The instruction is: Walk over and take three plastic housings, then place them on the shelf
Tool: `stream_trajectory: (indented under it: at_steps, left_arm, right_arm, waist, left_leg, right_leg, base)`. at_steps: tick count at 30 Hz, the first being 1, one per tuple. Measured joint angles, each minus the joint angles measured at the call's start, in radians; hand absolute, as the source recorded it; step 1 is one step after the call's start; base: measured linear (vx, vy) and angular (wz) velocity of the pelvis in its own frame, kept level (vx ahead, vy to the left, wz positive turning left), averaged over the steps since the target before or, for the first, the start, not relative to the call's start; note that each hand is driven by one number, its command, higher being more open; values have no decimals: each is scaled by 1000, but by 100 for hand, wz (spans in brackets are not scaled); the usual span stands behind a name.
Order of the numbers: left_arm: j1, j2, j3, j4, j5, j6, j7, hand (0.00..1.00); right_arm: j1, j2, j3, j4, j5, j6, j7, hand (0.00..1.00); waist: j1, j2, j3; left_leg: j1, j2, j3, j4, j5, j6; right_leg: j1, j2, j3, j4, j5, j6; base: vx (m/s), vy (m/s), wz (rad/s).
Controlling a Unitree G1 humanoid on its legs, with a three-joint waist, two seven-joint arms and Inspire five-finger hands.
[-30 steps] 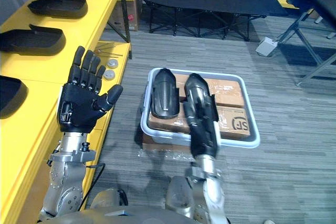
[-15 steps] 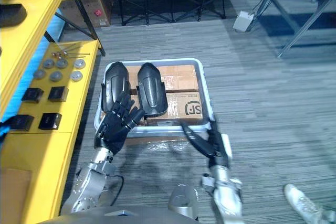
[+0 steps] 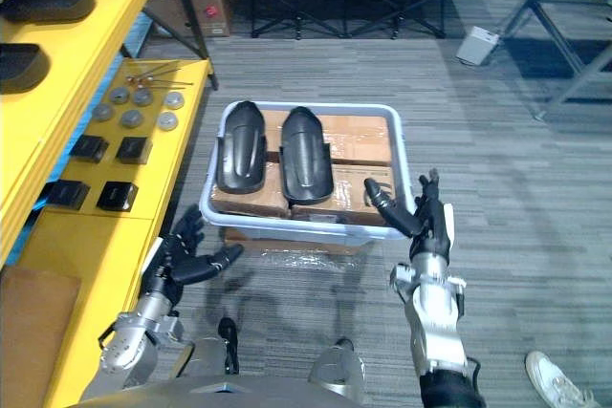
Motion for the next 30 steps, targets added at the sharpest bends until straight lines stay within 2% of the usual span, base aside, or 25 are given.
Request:
stream_trajectory:
  at_steps: [2, 4, 6, 9, 12, 14, 18, 21, 26, 27, 28, 30]
  left_arm:
    - [-63, 9, 18, -7, -1, 12, -2, 100]
    - [-79, 8, 18, 7, -30, 29, -8, 100]
    - [-80, 7, -8, 74, -31, 28, -10, 100]
    - [-76, 7, -33, 196, -51, 28, -18, 100]
    - [-79, 8, -48, 284, -70, 24, -37, 100]
    - [-100, 8, -55, 398, -119, 18, -49, 100]
    - [-122, 8, -59, 554, -229, -6, -47, 100]
    - [-133, -12, -62, 613, -300, -69, -69, 100]
    - [-155, -13, -62, 668, -302, -133, -91, 100]
    - [-162, -13, -62, 675, -306, -141, -100, 100]
    - [-164, -15, -62, 676, -307, -145, -101, 100]
    - [-167, -18, -63, 678, -308, -157, -105, 100]
  right_arm:
    - [-199, -90, -20, 118, 12, 86, -46, 100]
    - [-344, -154, -20, 197, 38, 139, -64, 100]
    - [-477, -225, -9, 287, 65, 183, -95, 100]
    - [-595, -296, 19, 436, 122, 216, -110, 100]
    - [-659, -345, 54, 518, 122, 244, -107, 100]
    - [-726, -400, 123, 572, 123, 274, -107, 100]
    - [-813, -486, 170, 603, 118, 330, -108, 100]
    - [-861, -534, 207, 637, 80, 393, -108, 100]
    - [-901, -572, 285, 641, -3, 460, -132, 100]
    - [-914, -599, 286, 642, -40, 508, -128, 100]
    - [-920, -606, 287, 642, -47, 523, -126, 0]
    - [-923, -627, 312, 647, -82, 551, -93, 0]
  waist:
    - [32, 13, 58]
    - [52, 22, 110]
    - [77, 35, 148]
    - [116, 43, 168]
    - [142, 59, 190]
    - [161, 83, 215]
    - [190, 118, 245]
    - [218, 144, 256]
    - [236, 163, 258]
    - [245, 163, 258]
    - [246, 163, 257]
    - [255, 165, 257]
  left_leg:
    - [-58, -10, -25, 24, 8, 12]
    - [-92, -15, -30, 31, 18, 22]
    - [-143, -19, -42, 58, 20, 28]
    - [-206, -23, -62, 105, 15, 42]
    - [-244, -25, -81, 150, 4, 50]
    - [-268, -24, -92, 180, -9, 54]
    - [-324, -23, -103, 216, -23, 53]
    - [-362, -26, -104, 230, -21, 56]
    - [-419, -41, -106, 244, -16, 63]
    - [-444, -41, -110, 252, -16, 64]
    - [-450, -41, -110, 254, -15, 65]
    - [-471, -43, -114, 270, -15, 68]
  right_leg:
    - [-17, 1, -21, -33, 36, 3]
    - [-40, 2, -22, -51, 64, 2]
    - [-62, 3, -30, -65, 86, 5]
    - [-97, 1, -38, -61, 95, 9]
    - [-112, 1, -45, -49, 95, 10]
    - [-125, 1, -46, -32, 95, 10]
    - [-177, -5, -46, 2, 92, 8]
    - [-226, -20, -45, 40, 89, 8]
    - [-298, -44, -42, 95, 72, 12]
    - [-323, -48, -43, 107, 70, 12]
    - [-330, -52, -43, 113, 68, 13]
    - [-344, -55, -43, 122, 67, 12]
  base:
    - [-185, 93, 27]
    - [-175, 79, 9]
    - [-119, 78, 11]
    - [-40, 56, 12]
    - [-20, 29, 8]
    - [-46, 36, 2]
    - [-85, 39, -1]
    - [-83, 37, -1]
    - [-47, 16, 2]
    - [-29, -1, 4]
    - [-23, -4, 7]
    - [-7, 0, 2]
